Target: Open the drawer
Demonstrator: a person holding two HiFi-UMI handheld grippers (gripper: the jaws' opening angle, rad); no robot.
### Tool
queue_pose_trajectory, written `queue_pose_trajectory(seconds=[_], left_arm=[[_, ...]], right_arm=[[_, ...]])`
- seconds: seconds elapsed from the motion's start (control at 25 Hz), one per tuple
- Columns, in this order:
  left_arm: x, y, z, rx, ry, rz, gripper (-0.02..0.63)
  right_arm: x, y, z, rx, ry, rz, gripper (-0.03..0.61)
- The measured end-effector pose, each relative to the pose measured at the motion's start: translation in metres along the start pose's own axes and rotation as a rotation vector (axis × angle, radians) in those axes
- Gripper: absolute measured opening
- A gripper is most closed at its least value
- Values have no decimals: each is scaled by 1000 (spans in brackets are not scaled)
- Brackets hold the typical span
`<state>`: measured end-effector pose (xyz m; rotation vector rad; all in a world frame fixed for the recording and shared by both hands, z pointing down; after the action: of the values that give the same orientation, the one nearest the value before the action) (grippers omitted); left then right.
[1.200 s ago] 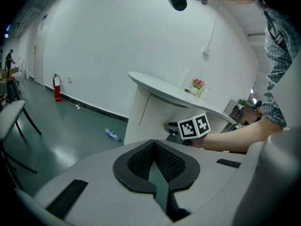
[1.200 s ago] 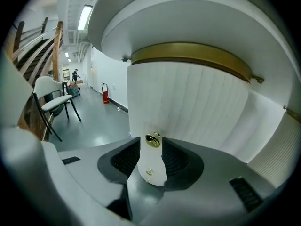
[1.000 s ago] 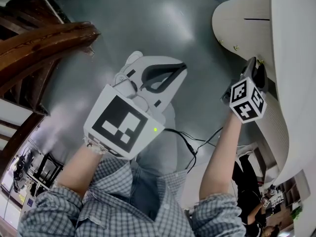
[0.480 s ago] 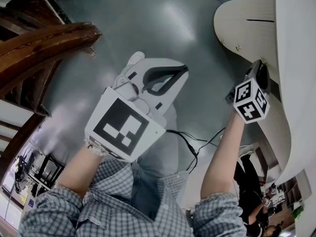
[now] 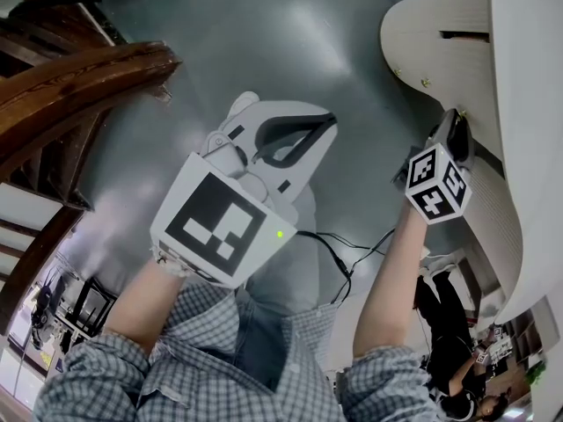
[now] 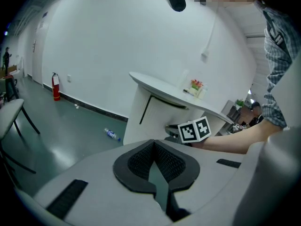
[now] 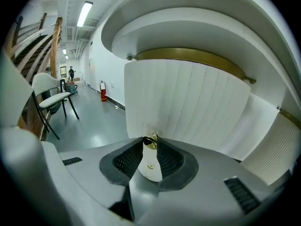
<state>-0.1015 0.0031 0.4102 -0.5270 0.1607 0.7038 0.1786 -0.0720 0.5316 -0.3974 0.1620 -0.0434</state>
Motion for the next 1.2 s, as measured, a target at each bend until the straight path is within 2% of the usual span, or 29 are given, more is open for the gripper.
queue_pose_trajectory(seconds=[1.2], left_arm=[[-8, 18, 3, 14, -11, 44, 3]], right_arm=[[-75, 104, 38, -102, -34, -62, 86]])
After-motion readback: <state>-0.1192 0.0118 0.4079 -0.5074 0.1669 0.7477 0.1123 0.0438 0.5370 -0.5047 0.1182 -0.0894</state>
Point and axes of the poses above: the fingertips, and each gripper's own axes: y backward along the fingers, x to its right, z out of its underside, the point moved 9 cm from there along y, backward along the fingers, and after that the axes turned 13 degrees about x, right-handed, at the moved point
